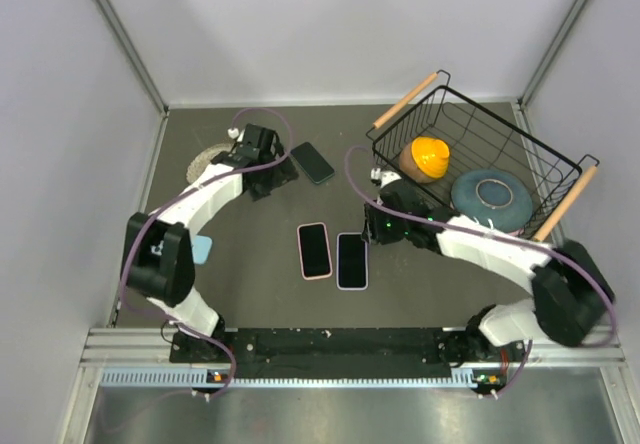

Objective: Put the phone into the phone case

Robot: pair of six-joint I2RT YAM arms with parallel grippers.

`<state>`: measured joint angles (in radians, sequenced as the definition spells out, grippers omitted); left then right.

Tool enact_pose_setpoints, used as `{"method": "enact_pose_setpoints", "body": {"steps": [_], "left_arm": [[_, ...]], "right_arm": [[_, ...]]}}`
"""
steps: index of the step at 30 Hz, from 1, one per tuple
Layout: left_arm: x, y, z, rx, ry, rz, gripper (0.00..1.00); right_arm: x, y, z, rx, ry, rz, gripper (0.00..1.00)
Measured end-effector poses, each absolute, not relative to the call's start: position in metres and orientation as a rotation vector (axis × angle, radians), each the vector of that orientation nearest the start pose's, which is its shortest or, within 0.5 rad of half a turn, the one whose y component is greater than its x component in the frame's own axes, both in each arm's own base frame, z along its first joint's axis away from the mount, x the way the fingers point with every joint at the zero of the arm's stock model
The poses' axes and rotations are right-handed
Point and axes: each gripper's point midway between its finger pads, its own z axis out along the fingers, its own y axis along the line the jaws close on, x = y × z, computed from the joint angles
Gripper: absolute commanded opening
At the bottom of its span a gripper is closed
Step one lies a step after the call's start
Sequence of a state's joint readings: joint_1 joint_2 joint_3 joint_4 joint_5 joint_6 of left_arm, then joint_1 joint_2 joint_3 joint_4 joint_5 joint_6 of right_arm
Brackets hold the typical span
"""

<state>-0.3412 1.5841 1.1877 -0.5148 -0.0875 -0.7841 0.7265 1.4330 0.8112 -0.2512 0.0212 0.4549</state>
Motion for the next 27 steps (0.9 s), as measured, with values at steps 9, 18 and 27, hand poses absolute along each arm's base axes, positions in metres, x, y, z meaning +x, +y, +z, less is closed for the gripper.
{"method": "enact_pose_setpoints", "body": {"steps": [9,18,27], "left_arm": [[0.442,-0.187,0.12,-0.496,2.389,-0.509,0.81],[0.499,-0.254,0.133,-0.275,2.221,-0.887,0.81],[0.545,-0.291,0.109,-0.213,2.205,-0.975,0.82]], "right_arm": [[0.237,0.233,0.2,-0.3,2.111,0.699,0.6],[0.223,0.21,0.23,-0.259,2.028,0.694,0.99],[0.214,0.192,0.243,-0.229,2.011,0.658,0.99]]}}
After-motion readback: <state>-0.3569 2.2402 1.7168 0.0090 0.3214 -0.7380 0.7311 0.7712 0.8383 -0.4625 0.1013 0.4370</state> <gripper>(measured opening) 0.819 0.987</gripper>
